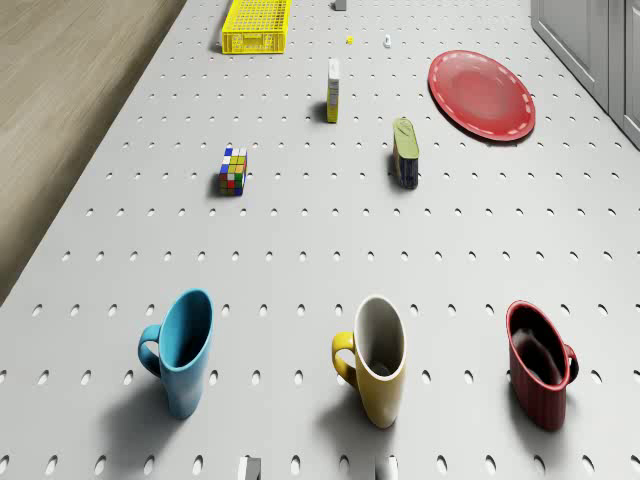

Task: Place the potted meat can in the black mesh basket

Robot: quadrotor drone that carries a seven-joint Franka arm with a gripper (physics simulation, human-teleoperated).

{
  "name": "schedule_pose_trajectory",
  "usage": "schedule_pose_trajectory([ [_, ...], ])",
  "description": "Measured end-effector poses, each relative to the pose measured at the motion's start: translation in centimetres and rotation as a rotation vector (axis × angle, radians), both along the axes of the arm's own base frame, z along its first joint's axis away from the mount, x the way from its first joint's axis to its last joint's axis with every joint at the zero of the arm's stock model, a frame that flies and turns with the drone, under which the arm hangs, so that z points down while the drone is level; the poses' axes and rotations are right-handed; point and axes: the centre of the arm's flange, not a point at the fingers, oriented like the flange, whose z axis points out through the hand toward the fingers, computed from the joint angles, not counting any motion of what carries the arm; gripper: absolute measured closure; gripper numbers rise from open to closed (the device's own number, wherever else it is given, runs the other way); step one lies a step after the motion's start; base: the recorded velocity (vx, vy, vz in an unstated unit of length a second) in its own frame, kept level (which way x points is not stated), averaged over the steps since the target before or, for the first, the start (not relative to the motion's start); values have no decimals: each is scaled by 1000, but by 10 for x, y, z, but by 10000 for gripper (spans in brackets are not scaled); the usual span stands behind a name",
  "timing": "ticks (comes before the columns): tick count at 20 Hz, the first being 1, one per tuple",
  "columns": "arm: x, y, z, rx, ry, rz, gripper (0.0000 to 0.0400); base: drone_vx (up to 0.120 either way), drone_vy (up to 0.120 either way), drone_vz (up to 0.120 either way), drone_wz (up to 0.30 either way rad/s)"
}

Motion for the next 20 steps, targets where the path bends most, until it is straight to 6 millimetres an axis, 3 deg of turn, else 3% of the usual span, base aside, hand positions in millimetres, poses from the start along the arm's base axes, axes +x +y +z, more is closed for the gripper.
schedule_pose_trajectory([
  [10, -2, 0, 66, 0, -8, 0, 0, 0, 0, 0, 0],
  [20, 0, 0, 90, 0, -16, 0, 0, 0, 0, 0, 0],
])
